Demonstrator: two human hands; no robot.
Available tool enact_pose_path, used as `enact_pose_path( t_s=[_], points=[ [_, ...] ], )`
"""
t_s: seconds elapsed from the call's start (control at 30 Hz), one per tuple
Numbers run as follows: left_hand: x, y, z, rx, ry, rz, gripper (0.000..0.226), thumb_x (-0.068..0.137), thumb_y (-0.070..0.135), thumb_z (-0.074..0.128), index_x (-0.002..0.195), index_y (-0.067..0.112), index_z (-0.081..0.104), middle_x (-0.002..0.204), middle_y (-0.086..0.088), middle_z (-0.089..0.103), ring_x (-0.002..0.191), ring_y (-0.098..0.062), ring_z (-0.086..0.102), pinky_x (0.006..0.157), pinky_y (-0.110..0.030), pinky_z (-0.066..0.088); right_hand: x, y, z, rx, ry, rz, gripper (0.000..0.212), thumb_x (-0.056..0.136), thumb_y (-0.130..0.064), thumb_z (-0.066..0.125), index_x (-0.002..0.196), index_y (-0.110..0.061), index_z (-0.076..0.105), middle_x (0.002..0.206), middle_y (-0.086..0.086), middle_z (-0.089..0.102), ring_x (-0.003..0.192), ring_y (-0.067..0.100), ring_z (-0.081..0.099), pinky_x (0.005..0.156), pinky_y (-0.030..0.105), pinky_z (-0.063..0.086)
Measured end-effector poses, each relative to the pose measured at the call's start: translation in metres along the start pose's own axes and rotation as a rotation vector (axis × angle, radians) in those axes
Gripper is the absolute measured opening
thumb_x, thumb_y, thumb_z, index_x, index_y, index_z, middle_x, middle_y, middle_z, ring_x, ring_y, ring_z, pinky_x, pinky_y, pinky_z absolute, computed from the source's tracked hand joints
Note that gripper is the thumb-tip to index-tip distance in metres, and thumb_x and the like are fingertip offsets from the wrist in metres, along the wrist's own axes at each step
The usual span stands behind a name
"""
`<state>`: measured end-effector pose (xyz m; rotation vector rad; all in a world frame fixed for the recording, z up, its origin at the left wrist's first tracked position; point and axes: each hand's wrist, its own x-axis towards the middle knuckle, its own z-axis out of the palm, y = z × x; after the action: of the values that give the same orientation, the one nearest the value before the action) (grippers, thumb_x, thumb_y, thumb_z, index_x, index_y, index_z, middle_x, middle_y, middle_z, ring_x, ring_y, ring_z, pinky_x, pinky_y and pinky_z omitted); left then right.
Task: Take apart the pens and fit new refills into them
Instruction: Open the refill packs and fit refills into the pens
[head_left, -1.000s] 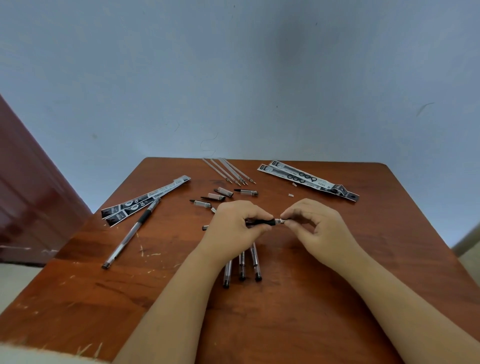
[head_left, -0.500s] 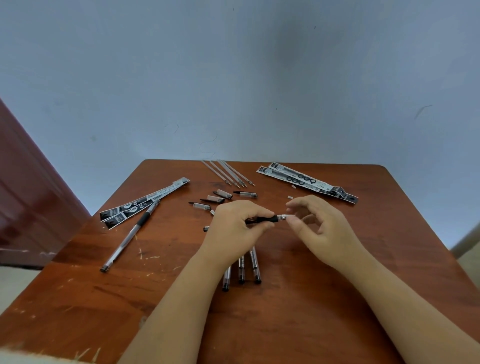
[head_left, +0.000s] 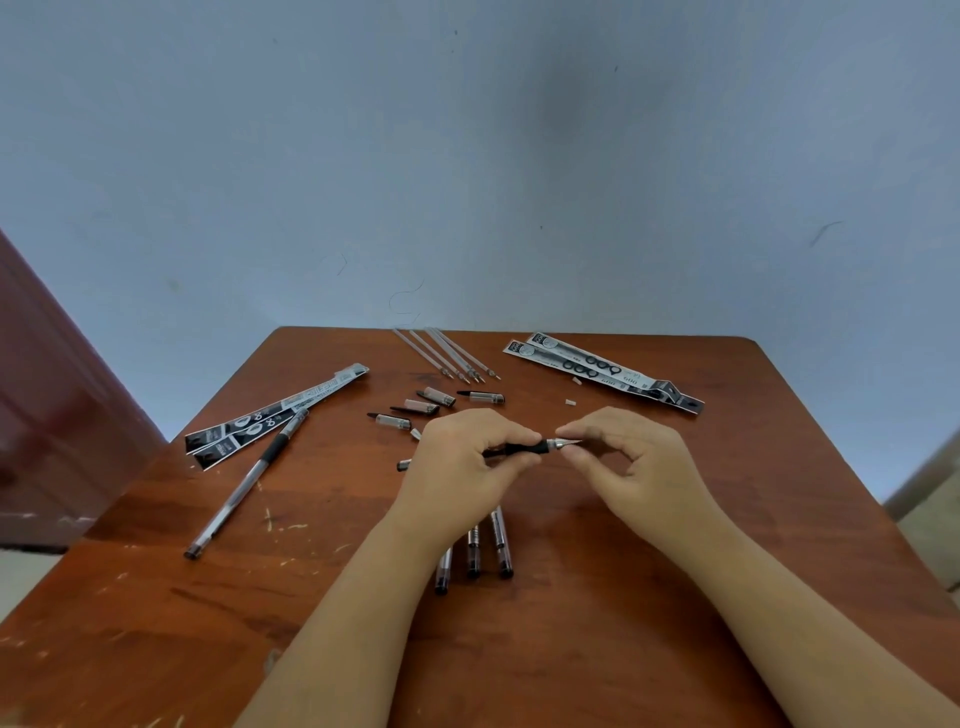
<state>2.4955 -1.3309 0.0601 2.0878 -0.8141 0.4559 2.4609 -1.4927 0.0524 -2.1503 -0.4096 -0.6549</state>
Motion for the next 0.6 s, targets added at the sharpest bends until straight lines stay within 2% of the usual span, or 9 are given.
enact_pose_path(
  t_s=[0.07, 0.13, 0.23, 0.37, 0.43, 0.53, 0.6],
  points=[
    [-0.0001, 0.0020, 0.0000, -0.004, -0.005, 0.002, 0.021, 0.066, 0.016, 0.067, 0.085, 0.007, 0.073, 0.074, -0.001, 0.070, 0.082, -0.004, 0.056, 0.074, -0.010, 0.044, 0.0000, -0.0006, -0.0006, -0.013, 0.007, -0.001, 0.031, 0.076, -0.036, 0.047, 0.080, -0.014, 0.069, 0.072, -0.015, 0.059, 0.077, 0.000, 0.056, 0.062, 0.011, 0.045],
    [-0.0003, 0.0032, 0.0004, 0.011, -0.023, 0.022, 0.021, 0.067, 0.015, 0.067, 0.084, 0.007, 0.073, 0.073, -0.002, 0.070, 0.083, -0.006, 0.056, 0.074, -0.010, 0.044, 0.0007, -0.0020, -0.0020, -0.012, -0.012, 0.025, 0.025, 0.076, -0.039, 0.045, 0.075, -0.023, 0.064, 0.066, -0.017, 0.056, 0.072, 0.007, 0.054, 0.059, 0.016, 0.043],
    [-0.0002, 0.0033, 0.0008, 0.026, -0.049, 0.040, 0.020, 0.067, 0.015, 0.067, 0.084, 0.006, 0.073, 0.073, -0.004, 0.071, 0.083, -0.008, 0.056, 0.075, -0.010, 0.043, 0.0011, -0.0025, -0.0028, -0.027, -0.029, 0.047, 0.013, 0.078, -0.035, 0.050, 0.072, -0.027, 0.059, 0.064, -0.019, 0.053, 0.070, 0.007, 0.052, 0.056, 0.015, 0.041],
    [-0.0002, 0.0035, -0.0008, 0.032, -0.059, 0.029, 0.020, 0.067, 0.015, 0.067, 0.084, 0.008, 0.073, 0.073, -0.003, 0.071, 0.085, -0.008, 0.056, 0.076, -0.009, 0.042, 0.0002, -0.0032, -0.0013, -0.008, -0.033, 0.023, 0.029, 0.077, -0.040, 0.042, 0.079, -0.020, 0.063, 0.071, -0.017, 0.055, 0.076, 0.010, 0.053, 0.061, 0.018, 0.044],
    [-0.0002, 0.0041, -0.0013, 0.048, -0.076, 0.036, 0.020, 0.067, 0.016, 0.067, 0.084, 0.008, 0.073, 0.073, -0.003, 0.071, 0.084, -0.008, 0.056, 0.075, -0.008, 0.041, -0.0004, -0.0028, -0.0010, -0.013, -0.049, 0.009, 0.031, 0.078, -0.037, 0.043, 0.082, -0.015, 0.065, 0.073, -0.019, 0.055, 0.079, 0.006, 0.053, 0.064, 0.012, 0.043],
    [-0.0002, 0.0057, -0.0005, 0.065, -0.073, 0.049, 0.018, 0.066, 0.014, 0.068, 0.081, 0.007, 0.073, 0.071, -0.003, 0.071, 0.081, -0.009, 0.056, 0.073, -0.012, 0.043, -0.0008, -0.0011, -0.0002, -0.047, -0.067, 0.019, 0.020, 0.081, -0.026, 0.047, 0.077, -0.016, 0.063, 0.068, -0.020, 0.051, 0.074, -0.006, 0.050, 0.064, 0.004, 0.037],
    [-0.0010, 0.0072, 0.0007, 0.083, -0.058, 0.067, 0.016, 0.065, 0.013, 0.069, 0.079, 0.007, 0.073, 0.069, -0.003, 0.070, 0.079, -0.009, 0.055, 0.070, -0.016, 0.045, -0.0012, -0.0002, 0.0008, -0.056, -0.062, 0.018, 0.020, 0.081, -0.034, 0.043, 0.073, -0.021, 0.057, 0.065, -0.018, 0.049, 0.072, -0.010, 0.049, 0.063, 0.002, 0.035]
  ],
)
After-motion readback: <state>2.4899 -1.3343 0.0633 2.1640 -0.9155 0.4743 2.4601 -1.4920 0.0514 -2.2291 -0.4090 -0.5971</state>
